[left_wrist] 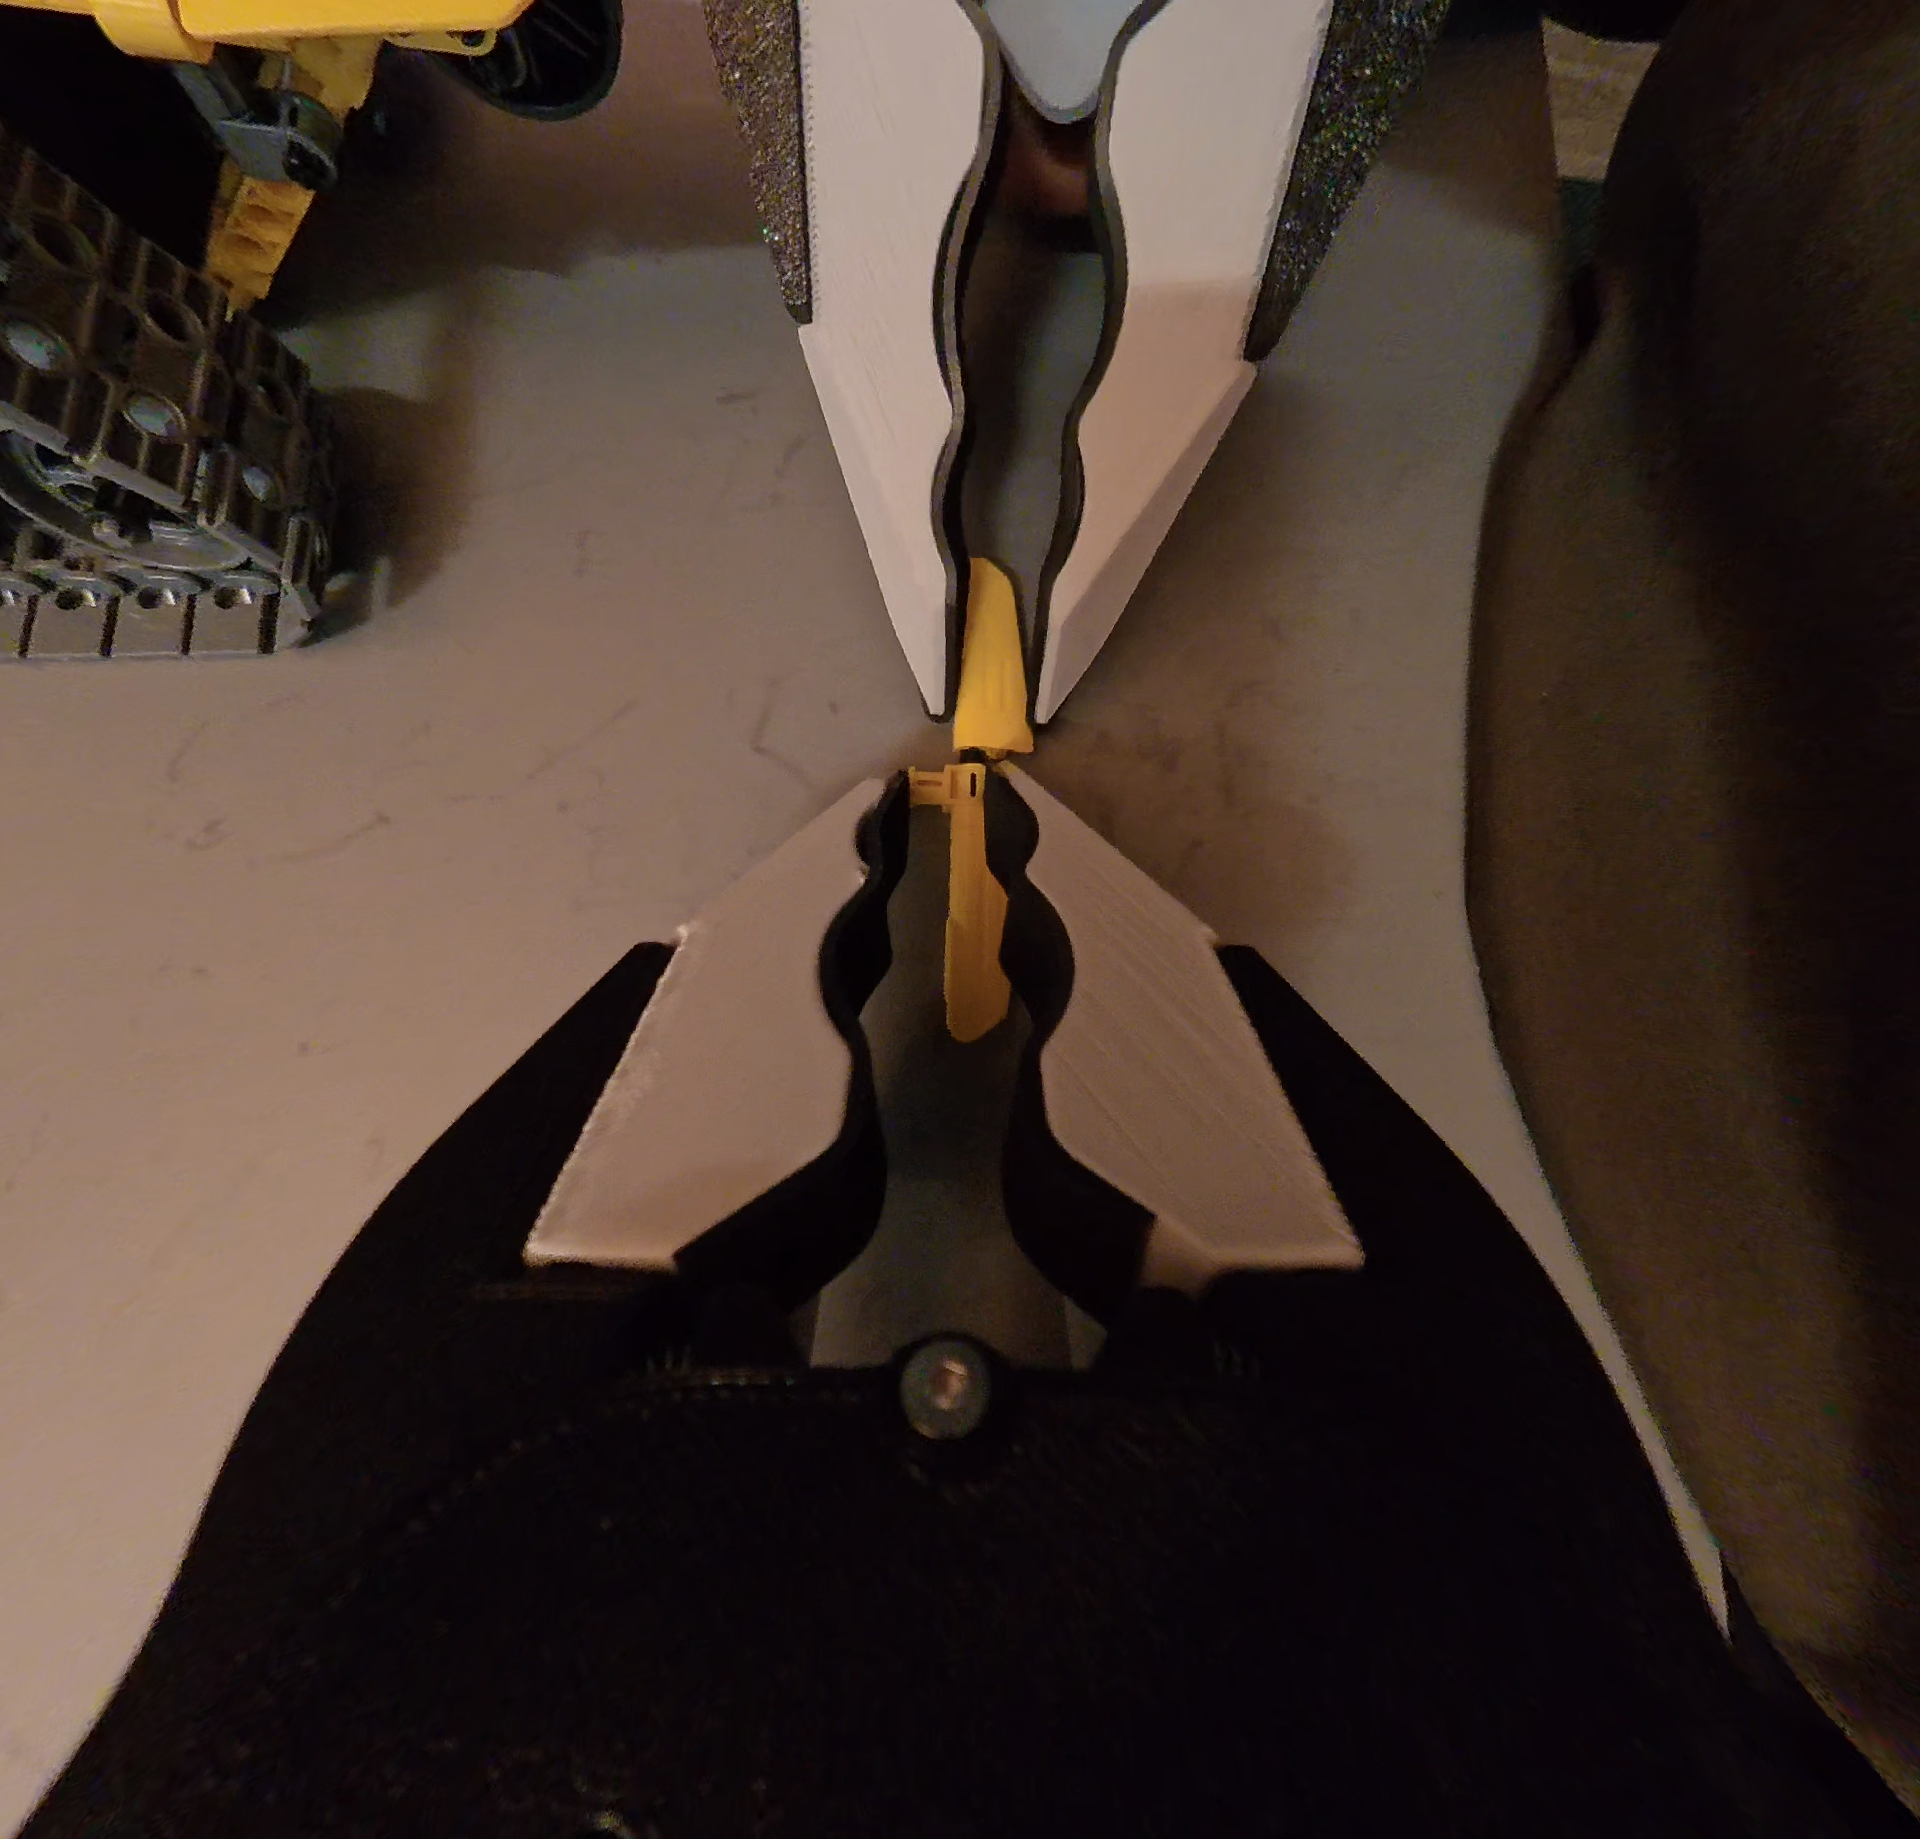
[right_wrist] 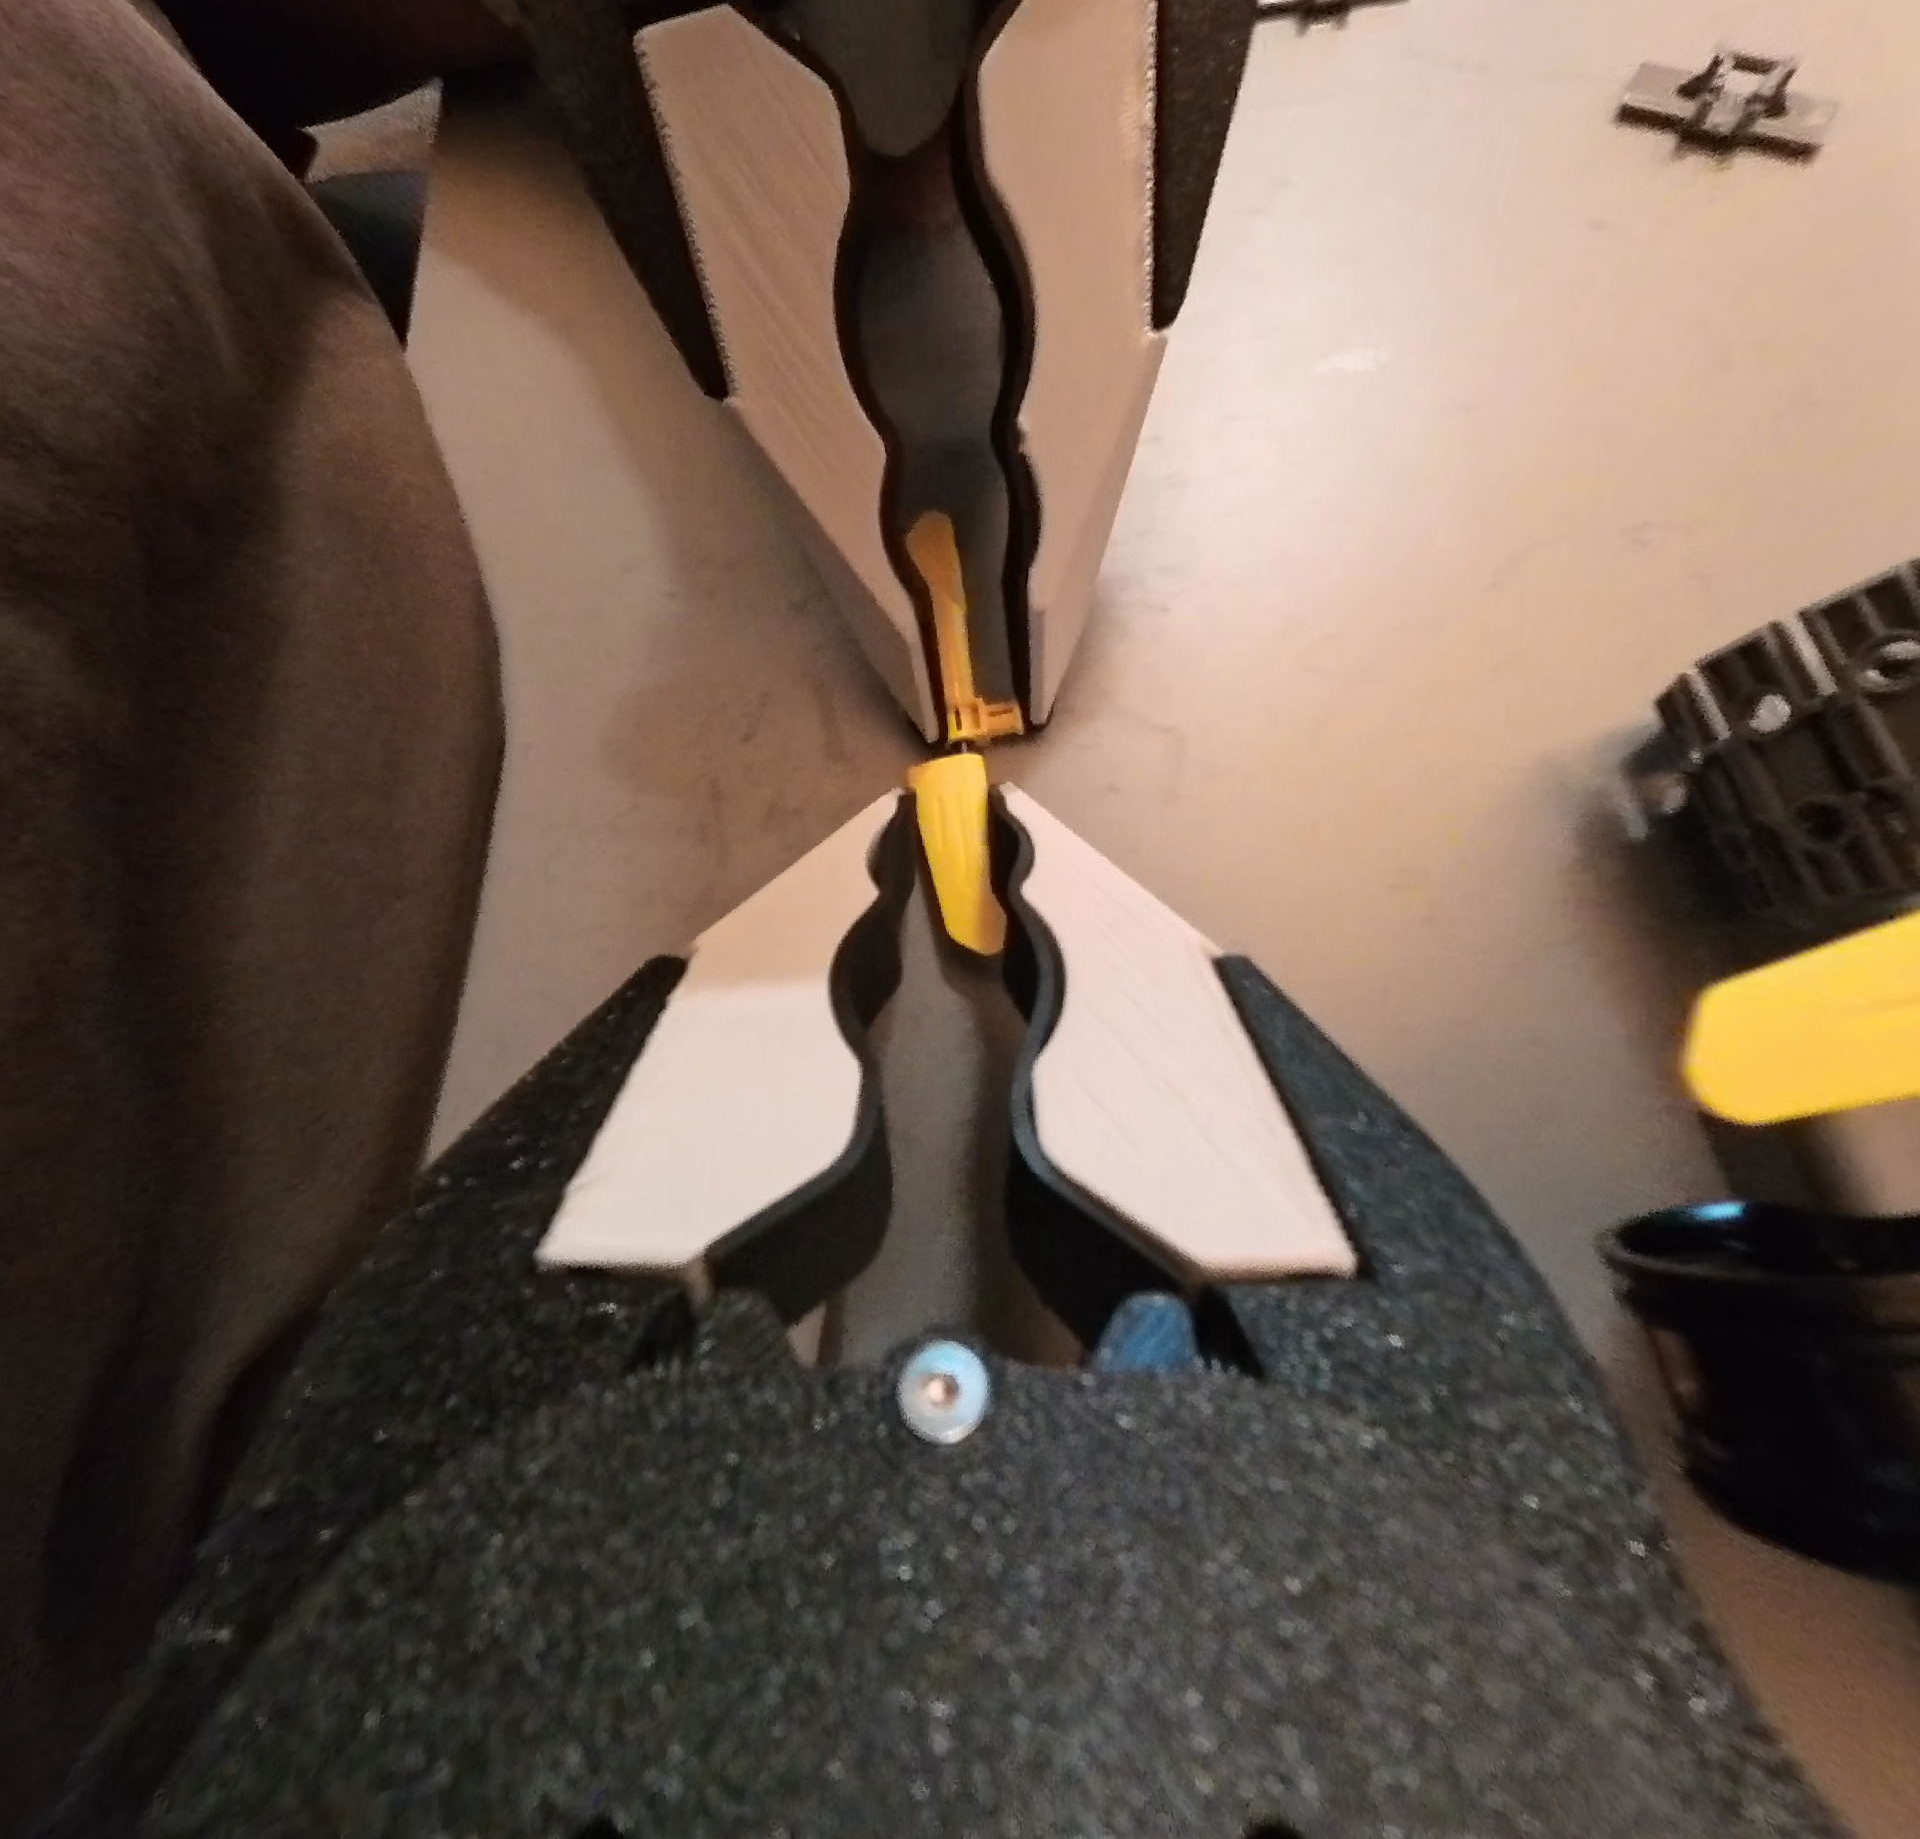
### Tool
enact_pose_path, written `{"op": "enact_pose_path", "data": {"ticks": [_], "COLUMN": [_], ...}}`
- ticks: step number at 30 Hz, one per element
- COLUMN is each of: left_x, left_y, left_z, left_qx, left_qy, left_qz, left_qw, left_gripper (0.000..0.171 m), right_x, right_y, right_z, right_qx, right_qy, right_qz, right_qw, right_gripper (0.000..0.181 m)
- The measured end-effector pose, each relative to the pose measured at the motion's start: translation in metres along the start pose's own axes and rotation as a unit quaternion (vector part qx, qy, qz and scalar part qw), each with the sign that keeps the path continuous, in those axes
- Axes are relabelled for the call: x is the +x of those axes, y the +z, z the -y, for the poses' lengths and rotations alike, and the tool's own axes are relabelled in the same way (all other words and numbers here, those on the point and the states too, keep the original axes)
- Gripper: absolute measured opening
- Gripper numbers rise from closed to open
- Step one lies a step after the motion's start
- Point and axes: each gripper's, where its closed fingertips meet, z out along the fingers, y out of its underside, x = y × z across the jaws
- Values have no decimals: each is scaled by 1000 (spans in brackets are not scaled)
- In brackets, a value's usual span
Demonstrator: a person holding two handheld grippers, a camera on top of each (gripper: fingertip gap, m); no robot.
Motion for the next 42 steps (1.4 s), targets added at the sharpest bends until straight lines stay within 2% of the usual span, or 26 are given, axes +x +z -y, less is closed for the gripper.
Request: {"op": "enact_pose_path", "data": {"ticks": [5,9,11,17,22,25,27,29,31,33,35,36,38,40,42], "left_x": [3,5,5,6,6,7,5,9,10,11,15,18,21,22,24], "left_y": [0,1,1,2,2,-3,-10,-19,-27,-29,-26,-24,-25,-31,-36], "left_z": [0,1,1,1,2,8,13,21,29,33,31,31,35,45,51], "left_qx": [0,1,1,0,1,21,47,80,109,122,115,111,119,147,168], "left_qy": [0,1,3,2,-7,-35,-45,-33,-4,30,55,68,99,121,118], "left_qz": [-8,-14,-14,-12,-21,-46,-50,-56,-47,-29,-21,-19,-2,21,22], "left_qw": [1000,1000,1000,1000,1000,998,997,995,993,992,992,991,988,981,978], "left_gripper": [14,14,14,14,15,18,49,62,64,61,55,49,26,15,12], "right_x": [-2,-4,-4,-4,-5,-8,-7,-4,-5,-13,-23,-25,-27,-25,-26], "right_y": [-1,-1,-2,-4,-4,-9,-12,-15,-17,-20,-27,-33,-42,-45,-46], "right_z": [-1,-2,-2,-4,-3,4,6,10,15,23,35,42,50,50,50], "right_qx": [0,-3,-2,-3,0,22,34,46,63,88,126,149,182,190,193], "right_qy": [-16,-163,-172,-58,-61,-33,-4,19,52,101,161,192,244,272,289], "right_qz": [2,-54,-58,-2,-2,29,39,38,54,98,166,197,249,273,289], "right_qw": [1000,985,983,998,998,999,999,998,995,986,965,950,919,903,892], "right_gripper": [12,12,12,12,13,13,13,13,13,13,13,13,13,13,13]}}
